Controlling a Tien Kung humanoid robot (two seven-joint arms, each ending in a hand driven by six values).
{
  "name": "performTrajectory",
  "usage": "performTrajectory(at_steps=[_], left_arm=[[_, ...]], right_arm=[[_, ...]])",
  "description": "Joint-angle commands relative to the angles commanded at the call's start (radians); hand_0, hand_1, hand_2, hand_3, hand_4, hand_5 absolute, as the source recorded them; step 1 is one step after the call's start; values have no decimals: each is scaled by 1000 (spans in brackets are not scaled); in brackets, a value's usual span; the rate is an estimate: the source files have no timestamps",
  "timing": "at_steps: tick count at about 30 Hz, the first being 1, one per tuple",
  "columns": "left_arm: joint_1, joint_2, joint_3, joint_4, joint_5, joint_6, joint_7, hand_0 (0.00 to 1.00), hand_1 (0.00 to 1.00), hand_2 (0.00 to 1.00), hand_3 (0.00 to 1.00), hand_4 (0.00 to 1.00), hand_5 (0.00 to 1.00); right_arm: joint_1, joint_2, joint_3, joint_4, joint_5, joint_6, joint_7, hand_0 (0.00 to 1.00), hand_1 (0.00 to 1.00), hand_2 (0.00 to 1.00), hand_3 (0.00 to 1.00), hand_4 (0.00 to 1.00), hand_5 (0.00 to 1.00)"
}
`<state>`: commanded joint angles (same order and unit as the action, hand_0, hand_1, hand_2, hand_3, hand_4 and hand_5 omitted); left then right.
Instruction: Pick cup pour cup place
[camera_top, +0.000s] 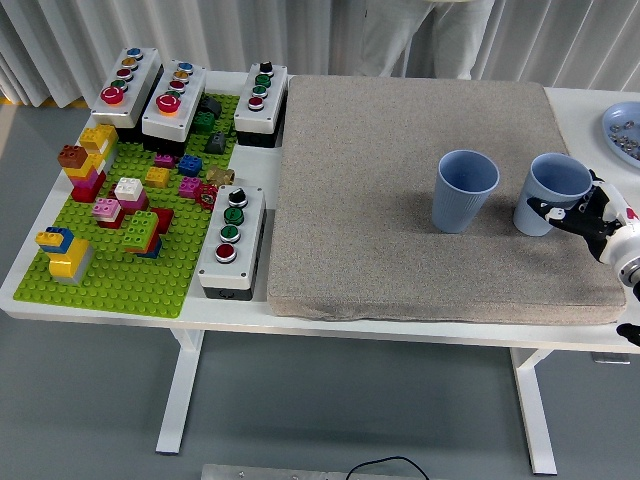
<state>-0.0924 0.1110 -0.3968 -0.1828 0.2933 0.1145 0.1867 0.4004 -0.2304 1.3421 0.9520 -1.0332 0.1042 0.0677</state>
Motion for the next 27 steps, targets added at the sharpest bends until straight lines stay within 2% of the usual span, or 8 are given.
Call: performTrajectory(at_steps=[5, 6, 11, 12, 27], left_arm=[[0, 0, 0, 0, 0, 0, 0, 727, 779, 822, 691, 502, 953], [0, 0, -1, 0, 2, 0, 0, 727, 779, 822, 691, 502, 953], [0, 0, -2, 0, 2, 0, 1, 727, 779, 822, 691, 502, 953], [1, 0, -2, 0, 3, 0, 1, 727, 779, 821, 690, 502, 953], [6, 1, -3, 0, 3, 0, 1, 727, 779, 822, 690, 503, 951]], right_arm=[[-3, 2, -5, 3, 4, -4, 3, 866, 799, 754, 819, 834, 218], [-4, 2, -6, 4, 1, -4, 2, 852, 754, 678, 743, 809, 181], [-6, 5, -11, 7, 4, -6, 1, 852, 754, 678, 743, 809, 181], [-7, 6, -13, 7, 4, -6, -1, 799, 670, 581, 636, 803, 171], [-12, 3, -17, 15, 6, -4, -1, 772, 645, 545, 605, 801, 170]])
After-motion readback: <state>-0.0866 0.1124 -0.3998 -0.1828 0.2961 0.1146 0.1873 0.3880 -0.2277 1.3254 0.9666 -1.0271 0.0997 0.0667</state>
